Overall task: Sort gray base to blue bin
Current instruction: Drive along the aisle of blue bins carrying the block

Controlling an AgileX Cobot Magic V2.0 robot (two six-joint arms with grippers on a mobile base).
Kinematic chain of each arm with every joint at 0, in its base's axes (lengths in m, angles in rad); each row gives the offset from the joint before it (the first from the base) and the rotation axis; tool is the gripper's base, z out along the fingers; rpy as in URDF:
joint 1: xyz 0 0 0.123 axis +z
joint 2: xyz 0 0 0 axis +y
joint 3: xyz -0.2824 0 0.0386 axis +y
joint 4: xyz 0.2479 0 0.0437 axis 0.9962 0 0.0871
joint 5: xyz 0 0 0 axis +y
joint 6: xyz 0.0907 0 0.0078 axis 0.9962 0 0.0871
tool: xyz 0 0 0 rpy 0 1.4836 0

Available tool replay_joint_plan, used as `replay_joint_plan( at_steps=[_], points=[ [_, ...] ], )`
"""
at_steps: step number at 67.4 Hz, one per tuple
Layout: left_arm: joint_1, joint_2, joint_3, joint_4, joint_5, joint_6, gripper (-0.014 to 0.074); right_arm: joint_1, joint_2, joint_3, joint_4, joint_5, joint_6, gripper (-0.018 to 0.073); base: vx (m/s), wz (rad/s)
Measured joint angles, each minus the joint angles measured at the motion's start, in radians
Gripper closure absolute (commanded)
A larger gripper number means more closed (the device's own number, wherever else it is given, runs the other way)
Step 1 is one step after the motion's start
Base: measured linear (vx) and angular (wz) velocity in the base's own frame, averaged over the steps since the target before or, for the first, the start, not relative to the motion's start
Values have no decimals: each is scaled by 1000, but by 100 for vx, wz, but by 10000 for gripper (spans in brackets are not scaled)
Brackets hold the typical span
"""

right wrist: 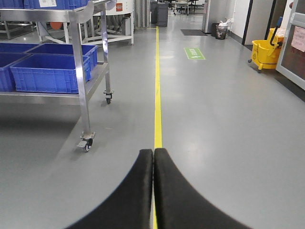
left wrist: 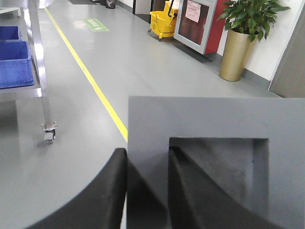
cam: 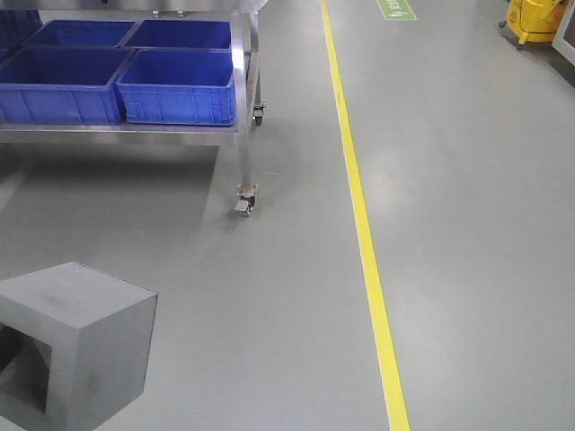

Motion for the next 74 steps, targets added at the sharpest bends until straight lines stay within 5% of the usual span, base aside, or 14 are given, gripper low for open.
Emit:
replay_joint_plan(
  at_steps=[74],
  points=[
    [0, 0, 0, 0, 0, 0, 603, 0, 0, 0, 0, 0, 0, 564, 41, 1]
  ],
)
